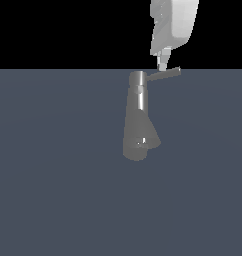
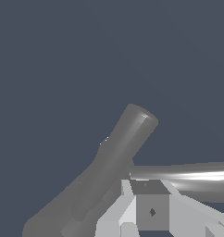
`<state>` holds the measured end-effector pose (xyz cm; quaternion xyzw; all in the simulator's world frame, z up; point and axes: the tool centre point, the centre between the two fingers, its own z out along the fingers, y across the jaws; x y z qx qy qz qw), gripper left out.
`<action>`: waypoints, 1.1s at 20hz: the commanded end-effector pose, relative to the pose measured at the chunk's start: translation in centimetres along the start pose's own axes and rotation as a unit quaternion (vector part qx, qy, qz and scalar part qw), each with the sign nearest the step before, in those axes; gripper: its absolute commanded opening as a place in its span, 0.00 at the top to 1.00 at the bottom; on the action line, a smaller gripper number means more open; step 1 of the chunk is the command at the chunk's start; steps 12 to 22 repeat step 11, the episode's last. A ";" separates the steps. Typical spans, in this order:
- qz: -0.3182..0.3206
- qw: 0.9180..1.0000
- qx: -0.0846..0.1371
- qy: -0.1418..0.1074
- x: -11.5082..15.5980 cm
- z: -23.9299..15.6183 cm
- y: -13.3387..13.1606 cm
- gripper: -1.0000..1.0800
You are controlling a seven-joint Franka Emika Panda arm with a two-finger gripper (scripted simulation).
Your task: Turn on the faucet by rotating a designated handle.
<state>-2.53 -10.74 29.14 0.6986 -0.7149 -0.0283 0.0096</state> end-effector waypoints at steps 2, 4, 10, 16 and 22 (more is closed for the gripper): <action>0.011 1.000 -0.003 0.001 2.3 0.8 -0.5 1.00; 0.013 1.000 -0.003 0.001 3.0 0.9 -0.9 1.00; 0.016 1.000 -0.003 0.001 4.9 1.5 -2.0 1.00; 0.016 1.000 -0.003 0.001 4.9 1.5 -2.0 1.00; 0.016 1.000 -0.003 0.001 4.9 1.5 -2.0 1.00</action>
